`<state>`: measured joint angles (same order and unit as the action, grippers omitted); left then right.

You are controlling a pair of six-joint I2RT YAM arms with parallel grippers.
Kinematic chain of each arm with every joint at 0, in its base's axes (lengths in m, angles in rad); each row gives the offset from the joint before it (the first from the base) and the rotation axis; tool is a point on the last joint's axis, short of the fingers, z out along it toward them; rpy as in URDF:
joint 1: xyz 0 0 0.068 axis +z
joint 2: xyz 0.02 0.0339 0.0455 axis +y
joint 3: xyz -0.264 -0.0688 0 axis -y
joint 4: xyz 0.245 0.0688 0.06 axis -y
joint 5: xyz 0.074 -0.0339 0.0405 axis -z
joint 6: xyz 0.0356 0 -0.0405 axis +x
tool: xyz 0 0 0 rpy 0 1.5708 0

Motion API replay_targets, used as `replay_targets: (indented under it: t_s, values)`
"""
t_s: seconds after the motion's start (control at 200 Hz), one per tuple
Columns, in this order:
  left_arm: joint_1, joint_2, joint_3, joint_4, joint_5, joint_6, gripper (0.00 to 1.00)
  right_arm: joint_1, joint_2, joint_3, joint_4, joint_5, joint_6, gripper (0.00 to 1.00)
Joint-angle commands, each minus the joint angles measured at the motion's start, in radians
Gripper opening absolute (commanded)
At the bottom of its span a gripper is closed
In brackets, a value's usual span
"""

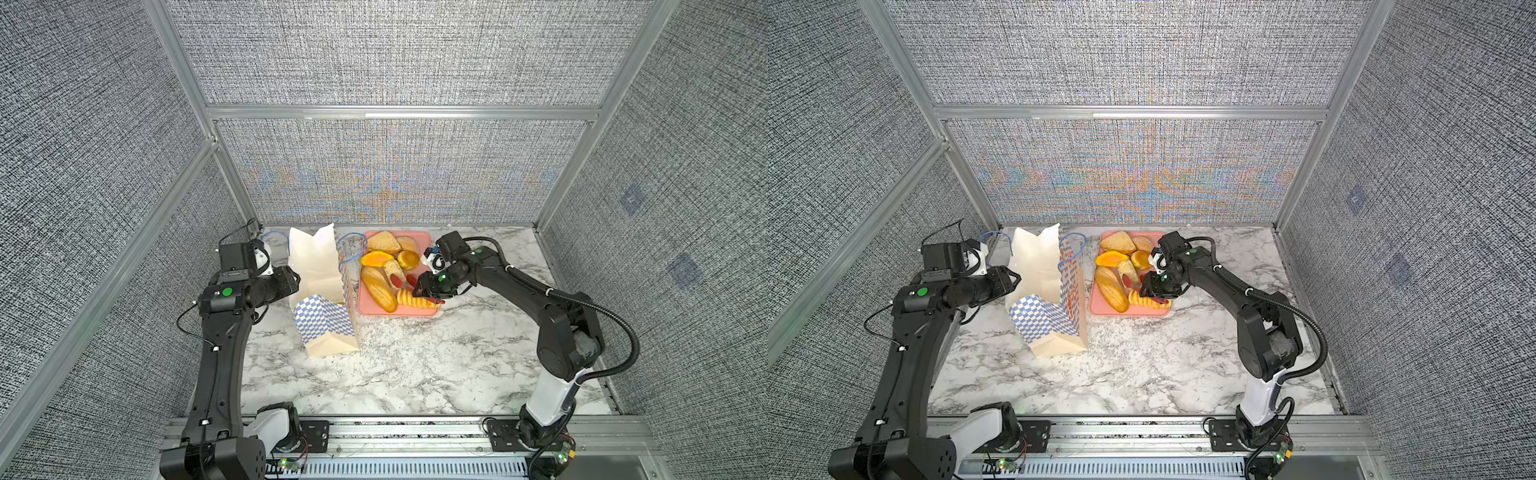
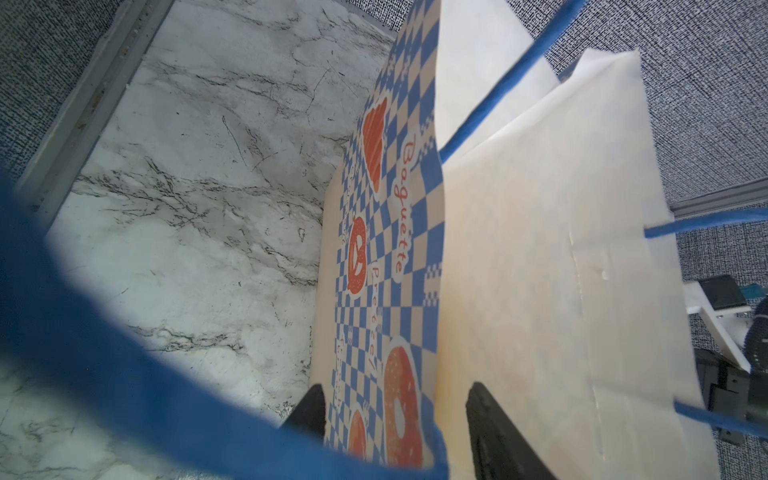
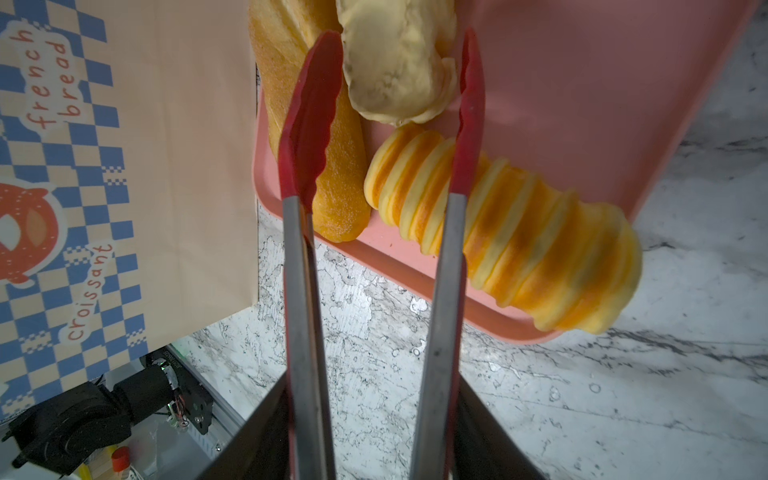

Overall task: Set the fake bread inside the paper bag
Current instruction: 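Close the tongs on the pale cream bread with the right gripper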

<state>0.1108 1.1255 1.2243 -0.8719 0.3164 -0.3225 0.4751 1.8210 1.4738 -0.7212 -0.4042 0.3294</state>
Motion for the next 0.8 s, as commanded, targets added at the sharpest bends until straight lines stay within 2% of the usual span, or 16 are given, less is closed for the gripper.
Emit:
replay_targets:
  t_s: [0.0, 0.56, 0.795]
  values:
    - [0.0, -0.003, -0.002, 0.014, 0.007, 0.006, 0.56, 0.0, 0.01, 0.016, 0.025, -0.02, -0.007, 0.55]
    - [0.001, 0.0, -0.005, 0.014, 0.006, 0.008, 0.56, -0.001, 0.068, 0.056, 0.031, -0.035, -0.006, 0.55]
    - [0.0, 0.0, -0.005, 0.014, 0.004, 0.008, 0.56, -0.001, 0.061, 0.054, 0.036, -0.04, -0.004, 0.48]
